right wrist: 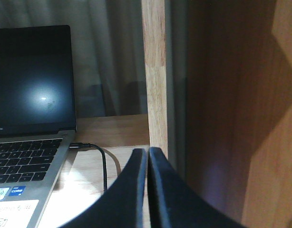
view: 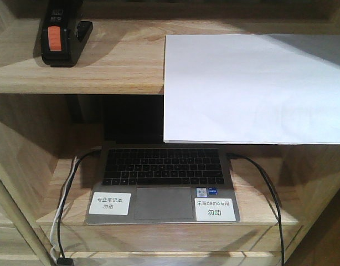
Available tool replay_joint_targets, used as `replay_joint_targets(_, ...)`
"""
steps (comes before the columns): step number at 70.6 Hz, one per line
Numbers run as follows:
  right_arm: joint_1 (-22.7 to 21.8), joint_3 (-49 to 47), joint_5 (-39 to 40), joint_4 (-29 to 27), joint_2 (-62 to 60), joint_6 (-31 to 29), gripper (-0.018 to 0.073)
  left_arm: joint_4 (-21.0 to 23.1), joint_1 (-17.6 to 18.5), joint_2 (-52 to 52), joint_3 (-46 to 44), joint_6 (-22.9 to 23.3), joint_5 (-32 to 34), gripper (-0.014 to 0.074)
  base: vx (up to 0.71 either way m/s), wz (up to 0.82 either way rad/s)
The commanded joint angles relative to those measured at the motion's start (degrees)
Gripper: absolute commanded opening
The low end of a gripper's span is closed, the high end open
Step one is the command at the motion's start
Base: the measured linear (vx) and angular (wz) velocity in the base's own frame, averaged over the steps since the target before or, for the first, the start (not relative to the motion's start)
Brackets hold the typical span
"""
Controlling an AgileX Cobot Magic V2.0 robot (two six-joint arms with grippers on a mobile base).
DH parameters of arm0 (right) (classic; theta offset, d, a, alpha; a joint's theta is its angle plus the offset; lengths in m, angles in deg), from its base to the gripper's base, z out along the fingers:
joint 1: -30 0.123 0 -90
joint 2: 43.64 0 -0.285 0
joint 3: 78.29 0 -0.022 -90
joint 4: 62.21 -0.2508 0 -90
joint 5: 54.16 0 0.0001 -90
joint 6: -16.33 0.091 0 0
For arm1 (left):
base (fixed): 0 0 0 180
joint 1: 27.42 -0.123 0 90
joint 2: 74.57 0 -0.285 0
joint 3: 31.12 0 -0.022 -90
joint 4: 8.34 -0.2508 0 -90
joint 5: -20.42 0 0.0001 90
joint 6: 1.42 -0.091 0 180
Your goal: Grab stapler and paper to desk for stapling
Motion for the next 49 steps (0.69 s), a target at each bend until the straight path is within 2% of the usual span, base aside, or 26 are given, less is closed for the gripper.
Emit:
replay_joint_targets(1, -0.45, 0.24, 4.52, 0.24, -0.56, -0.32, -0.0006, 0.15, 0.16, -0.99, 0.44, 0.35, 4.17, 0.0001, 0.00, 0.00)
replay_joint_targets(49, -0.45, 0.24, 4.52, 0.24, -0.56, -0.32, -0.0006, 0.15, 0.16, -0.85, 0.44, 0.35, 4.17, 0.0001, 0.00, 0.00)
